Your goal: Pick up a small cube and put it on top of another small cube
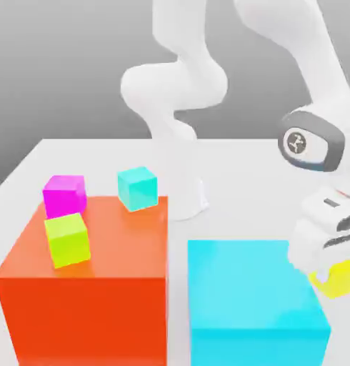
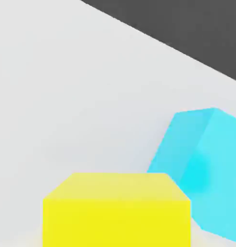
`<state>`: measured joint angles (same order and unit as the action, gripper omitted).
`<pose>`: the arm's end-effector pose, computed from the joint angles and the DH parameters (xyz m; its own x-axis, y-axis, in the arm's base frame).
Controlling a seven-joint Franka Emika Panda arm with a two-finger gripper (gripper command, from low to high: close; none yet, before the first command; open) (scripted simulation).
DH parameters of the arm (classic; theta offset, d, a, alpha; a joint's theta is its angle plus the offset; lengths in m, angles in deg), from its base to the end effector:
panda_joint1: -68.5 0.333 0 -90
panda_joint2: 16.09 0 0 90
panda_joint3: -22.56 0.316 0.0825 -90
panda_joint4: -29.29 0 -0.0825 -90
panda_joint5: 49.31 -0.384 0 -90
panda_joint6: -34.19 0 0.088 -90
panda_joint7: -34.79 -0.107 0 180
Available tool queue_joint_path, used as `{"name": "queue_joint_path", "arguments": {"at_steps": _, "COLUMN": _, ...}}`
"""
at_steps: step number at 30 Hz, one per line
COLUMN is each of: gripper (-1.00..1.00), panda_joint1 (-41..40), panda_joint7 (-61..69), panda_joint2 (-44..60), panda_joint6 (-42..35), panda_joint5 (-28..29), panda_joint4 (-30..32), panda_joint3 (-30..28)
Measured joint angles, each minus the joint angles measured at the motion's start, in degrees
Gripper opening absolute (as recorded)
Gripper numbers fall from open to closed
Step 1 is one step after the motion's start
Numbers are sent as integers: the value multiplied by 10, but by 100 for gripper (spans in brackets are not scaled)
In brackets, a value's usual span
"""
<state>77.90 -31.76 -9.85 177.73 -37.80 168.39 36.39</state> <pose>0.4468 0.1946 0.2610 0.8282 -0.5563 0.0679 -0.5601 -0.8258 0.0658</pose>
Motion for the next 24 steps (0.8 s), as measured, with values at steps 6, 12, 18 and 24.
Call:
{"name": "queue_joint_path", "arguments": {"at_steps": 6, "gripper": -100, "panda_joint1": -141, "panda_joint7": -97, "panda_joint2": -123, "panda_joint6": -105, "panda_joint5": -33, "panda_joint4": 15, "panda_joint3": -58}}
{"name": "queue_joint_path", "arguments": {"at_steps": 12, "gripper": -100, "panda_joint1": -232, "panda_joint7": -195, "panda_joint2": -247, "panda_joint6": -207, "panda_joint5": -65, "panda_joint4": 30, "panda_joint3": -132}}
{"name": "queue_joint_path", "arguments": {"at_steps": 18, "gripper": -100, "panda_joint1": -311, "panda_joint7": -273, "panda_joint2": -331, "panda_joint6": -249, "panda_joint5": -89, "panda_joint4": 63, "panda_joint3": -189}}
{"name": "queue_joint_path", "arguments": {"at_steps": 24, "gripper": 100, "panda_joint1": -316, "panda_joint7": -275, "panda_joint2": -311, "panda_joint6": -189, "panda_joint5": -89, "panda_joint4": 103, "panda_joint3": -193}}
